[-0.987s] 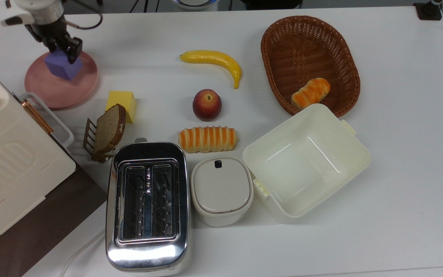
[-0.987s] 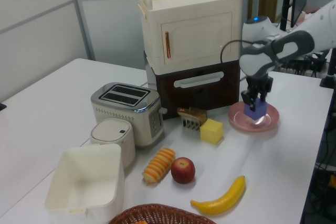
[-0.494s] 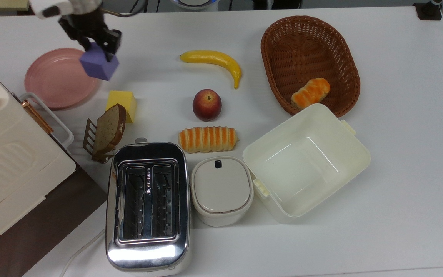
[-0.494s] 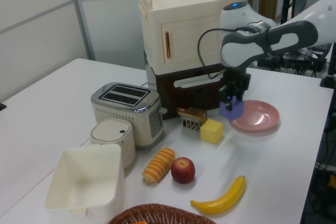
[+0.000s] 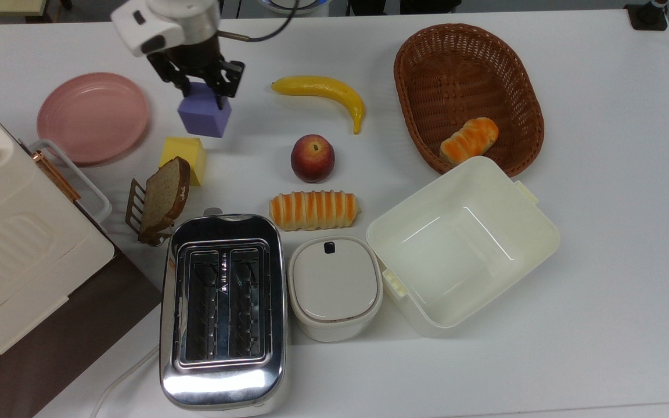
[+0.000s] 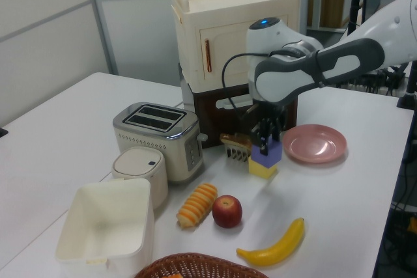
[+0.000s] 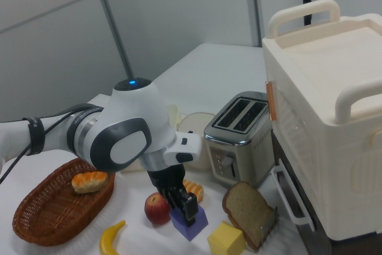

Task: Put the purple cube on the table

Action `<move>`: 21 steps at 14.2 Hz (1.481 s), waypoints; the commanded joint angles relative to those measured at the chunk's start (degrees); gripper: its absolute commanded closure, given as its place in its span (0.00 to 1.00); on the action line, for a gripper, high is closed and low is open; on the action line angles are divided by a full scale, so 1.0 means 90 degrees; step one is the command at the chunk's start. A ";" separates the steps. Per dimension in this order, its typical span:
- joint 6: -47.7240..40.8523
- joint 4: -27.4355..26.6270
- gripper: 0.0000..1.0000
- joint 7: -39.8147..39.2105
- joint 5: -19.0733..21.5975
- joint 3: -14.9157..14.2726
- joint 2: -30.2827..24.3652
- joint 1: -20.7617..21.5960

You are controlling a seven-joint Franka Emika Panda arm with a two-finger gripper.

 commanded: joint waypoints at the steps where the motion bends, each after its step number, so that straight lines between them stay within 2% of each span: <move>1: -0.0063 -0.0009 0.83 0.0087 0.0064 0.0062 0.0047 0.0178; 2: -0.0063 -0.0009 0.75 0.0087 0.0064 0.0101 0.0086 0.0178; 3: -0.0053 0.0000 0.58 0.0087 0.0064 0.0130 0.0106 0.0178; 4: -0.0053 0.0000 0.19 0.0087 0.0064 0.0131 0.0106 0.0178; 5: -0.0043 0.0000 0.00 0.0087 -0.0013 0.0179 0.0115 0.0178; 7: -0.0043 0.0039 0.00 0.0078 -0.0043 0.0267 0.0115 0.0168; 13: -0.0053 0.0331 0.00 -0.0010 -0.0033 0.0258 0.0116 0.0080; 15: -0.0247 0.0692 0.00 -0.0010 -0.0014 0.0238 0.0067 -0.0075; 21: -0.2023 0.2381 0.00 0.0058 0.0084 0.0179 0.0008 -0.0212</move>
